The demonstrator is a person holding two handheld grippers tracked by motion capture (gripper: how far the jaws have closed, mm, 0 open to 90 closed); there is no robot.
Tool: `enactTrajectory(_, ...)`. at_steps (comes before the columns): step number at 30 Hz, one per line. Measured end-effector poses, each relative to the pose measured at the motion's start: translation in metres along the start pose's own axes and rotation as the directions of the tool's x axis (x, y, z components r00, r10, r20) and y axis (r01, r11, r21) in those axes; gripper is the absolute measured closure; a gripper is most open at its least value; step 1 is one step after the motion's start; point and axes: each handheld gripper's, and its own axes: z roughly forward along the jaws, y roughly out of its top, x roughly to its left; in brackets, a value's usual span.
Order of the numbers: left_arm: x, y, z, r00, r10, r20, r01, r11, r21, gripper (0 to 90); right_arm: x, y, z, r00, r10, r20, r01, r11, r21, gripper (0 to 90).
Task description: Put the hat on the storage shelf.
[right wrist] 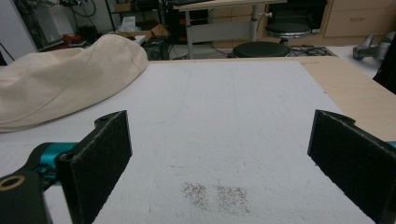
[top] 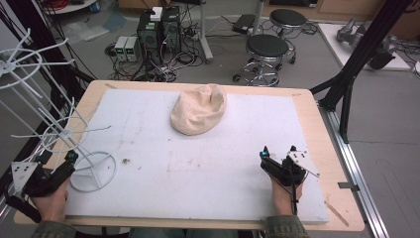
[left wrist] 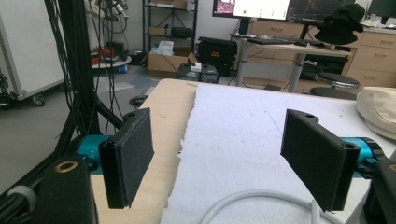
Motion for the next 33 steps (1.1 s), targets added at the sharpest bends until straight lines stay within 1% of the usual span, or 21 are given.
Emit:
enactTrajectory(8,0.0007,0.0001,-0.0003,1.0000,0.000,0.000,0.000,1.0000,0.000,25.3,-0.0001,0.0000,-0.0003,1.0000,0.004,0.000,-0.004,1.000,-0.001,5.2)
enactTrajectory(12,0.0004,-0.0002,0.0005,0.9999,-0.014,-0.001,0.014,0.9999,-0.001,25.3,-0.0001,0.0000,-0.0001,1.0000,0.006,0.002,-0.006,1.000,0.003,5.2)
enactTrajectory(17,0.0001,-0.0002,0.0002,0.9999,-0.014,0.000,0.014,0.9999,0.004,25.3,-0.0013,0.0002,-0.0008,0.9999,0.013,0.002,-0.013,1.000,0.001,5.2)
enactTrajectory(28,-0.0016,0.0001,-0.0003,0.9999,-0.006,0.009,0.006,1.0000,0.004,25.3,0.0019,0.0004,-0.0029,1.0000,-0.005,-0.006,0.005,1.000,-0.003,5.3)
enactTrajectory(31,-0.0015,0.0001,-0.0008,0.9999,-0.011,0.006,0.011,0.9999,0.004,25.3,0.0034,0.0010,-0.0037,0.9997,-0.020,-0.011,0.020,1.000,-0.015,5.3)
enactTrajectory(32,-0.0013,0.0002,-0.0011,0.9999,-0.009,0.005,0.009,0.9999,0.006,25.3,0.0046,0.0017,-0.0053,0.9997,-0.019,-0.014,0.019,0.999,-0.026,5.3)
enactTrajectory(33,-0.0015,0.0002,-0.0011,0.9999,-0.010,0.004,0.010,0.9999,0.005,25.3,0.0046,0.0017,-0.0053,0.9997,-0.019,-0.014,0.019,0.999,-0.026,5.3)
